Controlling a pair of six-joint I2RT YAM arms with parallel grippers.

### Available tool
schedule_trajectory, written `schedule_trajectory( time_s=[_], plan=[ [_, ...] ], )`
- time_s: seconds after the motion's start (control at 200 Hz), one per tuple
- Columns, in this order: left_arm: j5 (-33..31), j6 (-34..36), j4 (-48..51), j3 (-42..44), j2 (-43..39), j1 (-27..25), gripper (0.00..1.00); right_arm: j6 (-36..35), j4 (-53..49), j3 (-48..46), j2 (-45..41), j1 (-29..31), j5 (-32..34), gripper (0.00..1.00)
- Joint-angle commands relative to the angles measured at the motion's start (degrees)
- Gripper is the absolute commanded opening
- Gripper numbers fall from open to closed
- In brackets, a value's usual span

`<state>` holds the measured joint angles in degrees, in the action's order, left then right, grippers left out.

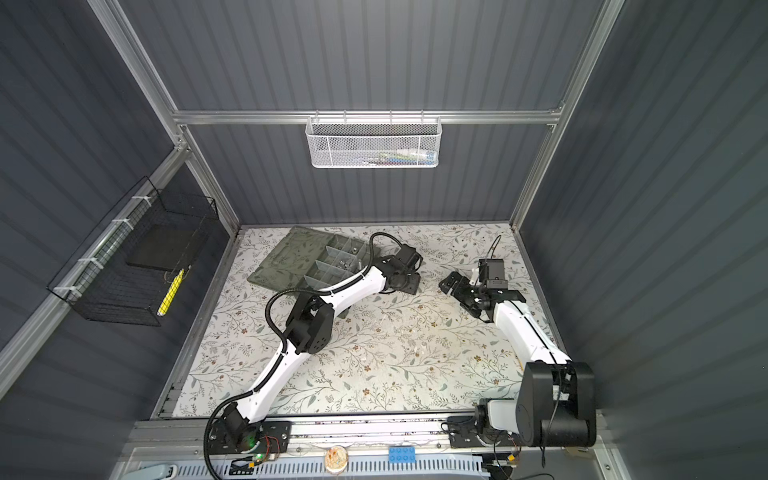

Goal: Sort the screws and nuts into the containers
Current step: 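Move the left gripper over the loose black nuts while the right gripper draws back, then lower and close the left gripper on a black hex nut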

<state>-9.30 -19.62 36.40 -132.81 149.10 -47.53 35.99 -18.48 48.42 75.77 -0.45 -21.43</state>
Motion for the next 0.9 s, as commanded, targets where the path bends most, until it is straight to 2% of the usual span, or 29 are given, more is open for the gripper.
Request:
schedule_trajectory(
  time_s=[0.0, 0.115, 0.19, 0.335, 0.595, 0.896],
  plan=[
    [-1.9, 0.5, 4.0, -1.8, 4.6, -0.5, 0.6, 0.6, 0.8, -0.6, 0.7, -0.3, -1.9, 0.99],
    [-2.7, 0.4, 4.5, -3.7, 6.0, -0.6, 0.48, 0.6, 0.9, -0.8, 0.7, -0.5, -1.9, 0.99],
    [-2.8, 0.3, 4.4, -3.7, 6.1, -0.6, 0.46, 0.6, 1.0, -0.7, 1.0, -0.8, -2.3, 0.99],
    [-2.4, 0.2, 4.2, -2.4, 5.8, -0.7, 0.33, 1.1, 1.4, -0.7, 1.7, -1.1, -3.4, 0.99],
    [0.2, -0.6, 1.0, 2.1, 3.2, -0.7, 0.22, 2.3, 2.7, -1.6, 0.7, -1.1, -4.2, 0.99],
    [5.9, -2.9, 1.8, 2.6, 2.8, -0.6, 0.15, 2.7, 5.3, -2.9, 0.1, -1.1, -3.7, 0.99]
  ],
)
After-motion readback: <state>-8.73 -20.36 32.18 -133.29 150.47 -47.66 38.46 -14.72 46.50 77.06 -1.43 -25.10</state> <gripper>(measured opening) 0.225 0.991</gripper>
